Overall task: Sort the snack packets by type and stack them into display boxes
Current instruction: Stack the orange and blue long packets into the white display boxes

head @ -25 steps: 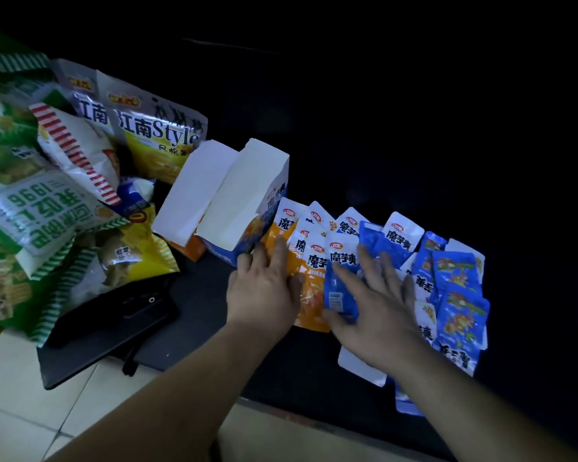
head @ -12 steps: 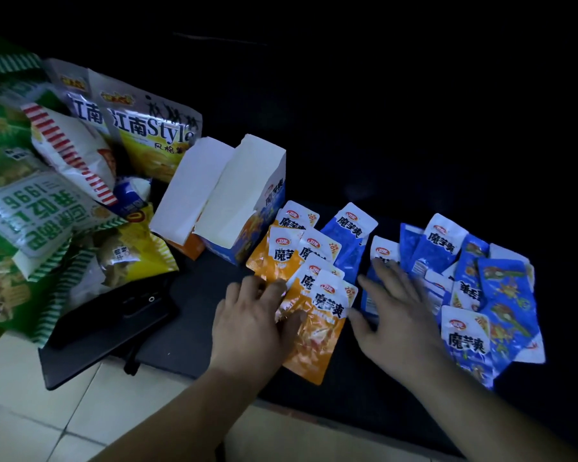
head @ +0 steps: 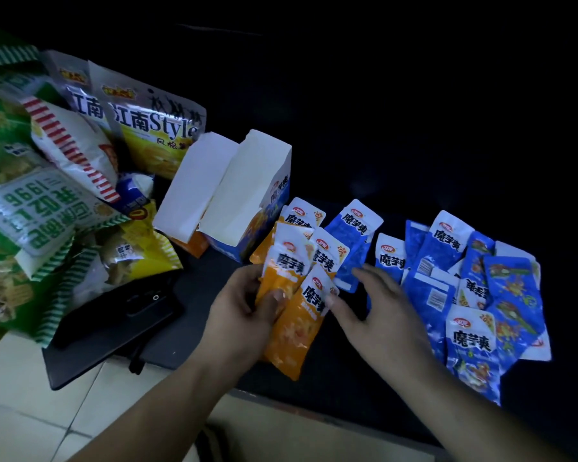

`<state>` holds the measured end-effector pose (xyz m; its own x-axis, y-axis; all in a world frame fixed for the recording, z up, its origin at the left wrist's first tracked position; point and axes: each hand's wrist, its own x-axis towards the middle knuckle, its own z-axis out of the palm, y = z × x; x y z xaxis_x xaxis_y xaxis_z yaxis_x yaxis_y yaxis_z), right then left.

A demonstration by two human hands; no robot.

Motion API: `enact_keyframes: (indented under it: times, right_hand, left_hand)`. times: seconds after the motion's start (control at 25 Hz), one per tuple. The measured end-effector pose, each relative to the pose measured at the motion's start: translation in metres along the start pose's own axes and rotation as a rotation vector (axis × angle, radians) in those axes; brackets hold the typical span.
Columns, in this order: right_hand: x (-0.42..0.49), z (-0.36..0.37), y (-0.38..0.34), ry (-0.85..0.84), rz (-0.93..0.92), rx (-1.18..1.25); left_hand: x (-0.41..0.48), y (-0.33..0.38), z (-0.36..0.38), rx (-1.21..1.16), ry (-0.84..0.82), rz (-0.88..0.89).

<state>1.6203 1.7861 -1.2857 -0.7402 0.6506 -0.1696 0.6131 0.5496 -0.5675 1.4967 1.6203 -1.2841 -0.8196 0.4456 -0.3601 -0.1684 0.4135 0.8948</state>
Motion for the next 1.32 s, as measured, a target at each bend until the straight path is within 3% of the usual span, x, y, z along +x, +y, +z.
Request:
enact_keyframes:
  times: [0.08, 0.16, 0.24, 0.36, 0.48, 0.56, 0.68, 0.88, 1.0, 1.08, 1.16, 1.24, 1.32]
  right_hand:
    - [0.002, -0.002, -0.020, -0.022, 0.115, 0.281]
    - [0.005, -0.002, -0.038, -0.168, 0.289, 0.497]
    - [0.003, 0.001, -0.042, -0.221, 0.284, 0.299]
    - [-0.005, 0.008, -0.034, -0.296, 0.199, -0.224]
    - [-0.008, 0.007, -0.027, -0.297, 0.206, -0.324]
    - [-0.008, 0.007, -0.022, -0.230, 0.223, -0.151]
    - [-0.002, 0.002, -0.017, -0.139, 0.378, 0.340]
    - [-0.001, -0.003, -0.037, -0.082, 0.587, 0.755]
    - [-0.004, -0.002, -0.048, -0.173, 0.599, 0.914]
    - [-0.010, 0.002, -0.048, -0.255, 0.499, 0.794]
    - [-0.013, 0.001, -0.038, -0.222, 0.473, 0.731]
    - [-0.010, -0.005, -0.030, -0.136, 0.490, 0.702]
    - [-0.006, -0.011, -0.022, -0.073, 0.532, 0.678]
  left_hand:
    - [-0.002, 0.008, -0.004, -0.213, -0.003, -0.078]
    - [-0.003, 0.010, -0.004, -0.278, 0.008, -0.098]
    - [-0.003, 0.005, -0.003, -0.264, 0.067, -0.101]
    - [-0.005, -0.003, -0.010, -0.251, 0.104, -0.095]
    - [-0.012, -0.009, -0.014, -0.264, 0.037, -0.101]
    - [-0.018, -0.013, -0.009, -0.221, -0.012, -0.119]
    - [-0.022, -0.018, -0.001, -0.260, -0.018, -0.132]
    - [-0.027, -0.005, 0.017, -0.364, -0.037, -0.134]
    - [-0.026, -0.009, 0.032, -0.152, 0.023, -0.029]
    - [-0.025, -0.014, 0.040, 0.140, 0.010, 0.173]
    - [-0.021, -0.014, 0.042, 0.354, -0.016, 0.318]
    - [-0.007, -0.014, 0.034, 0.473, 0.079, 0.408]
    - [0.013, -0.010, 0.024, 0.598, 0.181, 0.350]
